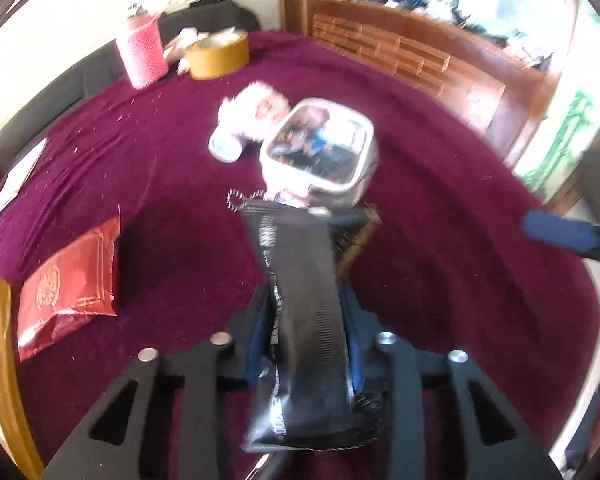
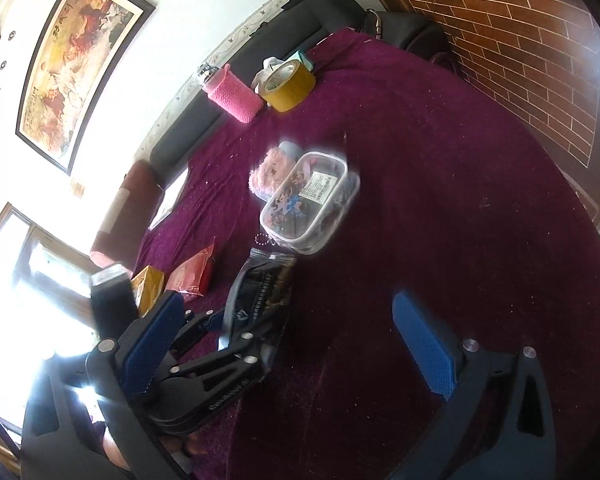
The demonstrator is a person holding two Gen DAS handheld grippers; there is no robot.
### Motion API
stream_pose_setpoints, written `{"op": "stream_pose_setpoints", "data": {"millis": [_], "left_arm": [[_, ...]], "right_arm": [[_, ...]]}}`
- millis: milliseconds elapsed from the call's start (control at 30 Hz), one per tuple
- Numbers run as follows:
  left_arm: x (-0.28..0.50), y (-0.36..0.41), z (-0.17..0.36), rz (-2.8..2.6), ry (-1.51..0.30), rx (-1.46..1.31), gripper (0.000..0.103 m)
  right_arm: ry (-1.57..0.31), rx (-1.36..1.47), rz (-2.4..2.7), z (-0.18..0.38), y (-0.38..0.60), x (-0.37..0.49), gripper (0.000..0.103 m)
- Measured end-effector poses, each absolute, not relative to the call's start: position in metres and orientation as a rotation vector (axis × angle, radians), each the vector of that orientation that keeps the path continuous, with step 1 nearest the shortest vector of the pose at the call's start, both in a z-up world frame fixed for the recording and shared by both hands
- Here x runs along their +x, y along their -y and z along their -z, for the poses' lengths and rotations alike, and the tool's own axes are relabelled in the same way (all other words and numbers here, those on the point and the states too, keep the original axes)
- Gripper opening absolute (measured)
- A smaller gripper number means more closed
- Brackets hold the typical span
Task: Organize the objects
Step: 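Grasp the black zippered pouch with the left gripper and lift it, then hold the black pouch in the left gripper while the right grasps a black marker, then lower the pouch and marker into the tray and open both grippers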
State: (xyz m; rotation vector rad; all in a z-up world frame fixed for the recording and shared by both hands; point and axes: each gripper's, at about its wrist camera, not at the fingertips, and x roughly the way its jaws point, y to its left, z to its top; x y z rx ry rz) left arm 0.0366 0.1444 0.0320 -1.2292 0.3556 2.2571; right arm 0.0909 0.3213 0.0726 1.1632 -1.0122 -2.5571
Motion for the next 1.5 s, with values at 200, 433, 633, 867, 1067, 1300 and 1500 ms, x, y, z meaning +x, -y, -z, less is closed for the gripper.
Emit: {"op": "stream_pose_setpoints", "data": {"millis": [200,433,633,867,1067,1300,1500], "left_arm": [[0.053,-0.078,-0.071,-2.266,-0.056,-1.146,0.024],[0.073,0.027,-0.103,-2.355,0.172,-1.063,0.025],[0.092,0.095,-0.100,-2.468,0.238,-1.044,0.025],[0.099,0.152,-0.084,-2.513,0.333,-1.062,0.025],[0.114,0.202,-0.080,-2.575,0.434,-1.064,0.025],[0.119,0.235,-0.072,-2.639,0.486,-1.096,0.025],[0.117,0.240,-0.066,-2.664,0.458,-1.190,0.025]], "right_arm": [[0.946,1.205,2.508,-0.069,-0.289,0.089,0.103],[0.800,1.251,2.321,-0.069,-0.203,0.086,0.101],[0.585,1.478,2.328,-0.047,-0.133,0.085,0.061],[0.548,1.609,2.527,-0.030,-0.122,0.072,0.054],[0.203,1.651,2.706,-0.031,-0.099,0.071,0.013],[0.394,1.540,2.636,-0.035,-0.110,0.077,0.012],[0.454,1.393,2.514,-0.063,-0.090,0.072,0.012]]}}
